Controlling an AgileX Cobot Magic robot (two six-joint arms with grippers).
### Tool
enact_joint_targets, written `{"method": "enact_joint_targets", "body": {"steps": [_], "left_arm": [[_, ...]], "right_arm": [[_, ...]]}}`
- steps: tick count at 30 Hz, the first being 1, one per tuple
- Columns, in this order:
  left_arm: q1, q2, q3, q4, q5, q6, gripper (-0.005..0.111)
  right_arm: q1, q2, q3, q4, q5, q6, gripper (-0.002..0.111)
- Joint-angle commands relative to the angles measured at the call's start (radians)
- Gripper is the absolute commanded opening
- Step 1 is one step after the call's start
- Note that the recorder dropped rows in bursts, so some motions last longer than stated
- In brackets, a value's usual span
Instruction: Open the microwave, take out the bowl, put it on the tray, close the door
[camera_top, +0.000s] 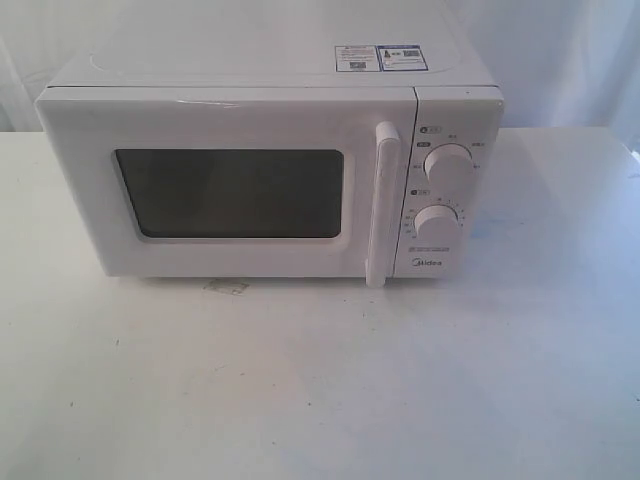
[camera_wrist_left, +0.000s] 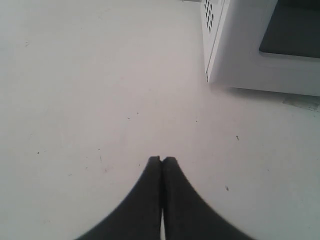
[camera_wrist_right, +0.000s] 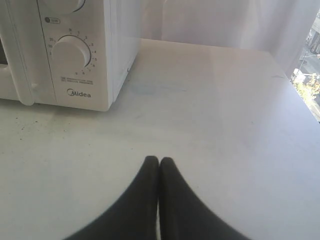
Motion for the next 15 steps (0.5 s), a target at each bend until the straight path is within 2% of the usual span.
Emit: {"method": "enact_joint_targets", "body": {"steps": [1, 11, 15], "left_arm": [[0.003, -0.004, 0.004, -0.003, -0.002, -0.002, 0.0], [0.003, -0.004, 0.004, -0.003, -0.002, -0.002, 0.0], [0.003, -0.004, 0.004, -0.003, -0.002, -0.002, 0.0]], "right_arm": [[0.001, -0.005, 0.007, -0.004, -0.003, 0.001, 0.0], [0.001, -0.005, 0.007, -0.011, -0.007, -0.016, 0.0], [0.001, -0.005, 0.007, -0.019, -0.063, -0.016, 0.0]]}}
